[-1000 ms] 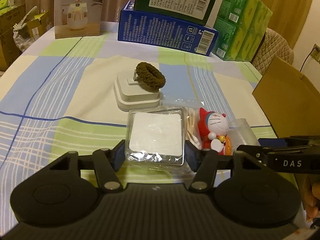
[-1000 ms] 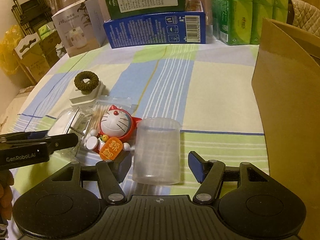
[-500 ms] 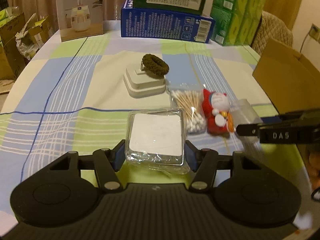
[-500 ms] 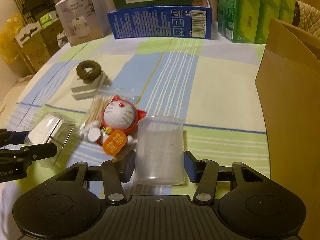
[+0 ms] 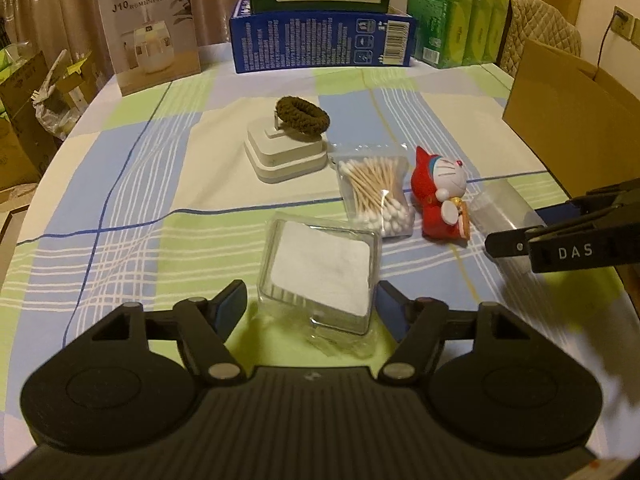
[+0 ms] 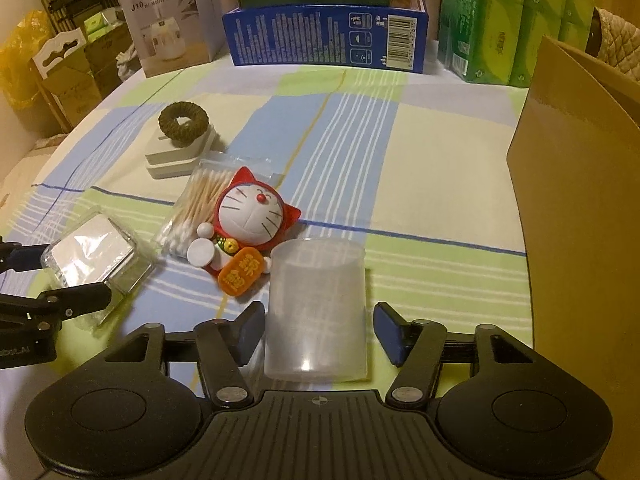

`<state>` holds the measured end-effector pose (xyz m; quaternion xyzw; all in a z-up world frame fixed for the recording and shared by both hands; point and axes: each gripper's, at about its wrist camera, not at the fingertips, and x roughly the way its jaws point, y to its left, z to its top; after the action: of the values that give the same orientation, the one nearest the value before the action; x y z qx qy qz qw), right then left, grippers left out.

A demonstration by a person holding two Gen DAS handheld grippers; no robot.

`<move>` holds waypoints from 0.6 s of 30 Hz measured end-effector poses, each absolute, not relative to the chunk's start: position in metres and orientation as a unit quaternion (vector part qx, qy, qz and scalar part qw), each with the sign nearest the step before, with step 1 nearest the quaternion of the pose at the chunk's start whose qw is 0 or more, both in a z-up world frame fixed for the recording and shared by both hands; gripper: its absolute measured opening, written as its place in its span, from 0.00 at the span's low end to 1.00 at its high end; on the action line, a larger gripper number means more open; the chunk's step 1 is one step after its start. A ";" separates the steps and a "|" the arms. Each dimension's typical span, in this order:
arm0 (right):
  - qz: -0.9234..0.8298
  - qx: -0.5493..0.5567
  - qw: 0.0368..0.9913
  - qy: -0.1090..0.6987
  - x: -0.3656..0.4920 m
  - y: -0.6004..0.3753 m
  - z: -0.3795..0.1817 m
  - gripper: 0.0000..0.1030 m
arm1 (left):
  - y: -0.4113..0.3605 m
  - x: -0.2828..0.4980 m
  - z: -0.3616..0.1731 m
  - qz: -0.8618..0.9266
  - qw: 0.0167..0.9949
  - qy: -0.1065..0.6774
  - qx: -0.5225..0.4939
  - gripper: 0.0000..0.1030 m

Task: Organize objects
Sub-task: 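Grasp the clear cup with the right gripper while the left grasps the white pad pack, then lift the cup and pad pack and carry both toward the cardboard box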

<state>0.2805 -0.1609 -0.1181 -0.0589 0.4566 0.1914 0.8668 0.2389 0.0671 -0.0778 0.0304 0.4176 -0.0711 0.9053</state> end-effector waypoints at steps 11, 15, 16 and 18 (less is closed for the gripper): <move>0.195 -0.080 0.870 0.446 0.285 -0.156 -0.120 0.56 | 0.063 0.244 -0.081 -0.079 0.910 0.406 0.042 0.69; 0.195 -0.088 0.869 0.446 0.285 -0.153 -0.121 0.51 | 0.061 0.247 -0.083 -0.082 0.906 0.414 0.044 0.55; 0.193 -0.092 0.869 0.447 0.285 -0.153 -0.120 0.48 | 0.061 0.247 -0.084 -0.083 0.905 0.416 0.041 0.55; 0.190 -0.084 0.867 0.454 0.286 -0.153 -0.119 0.48 | 0.062 0.247 -0.082 -0.080 0.903 0.421 0.035 0.52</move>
<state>0.2858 -0.1528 -0.1192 -0.0836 0.4537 0.1899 0.8667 0.2473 0.0619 -0.0819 0.0346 0.4211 -0.0797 0.9028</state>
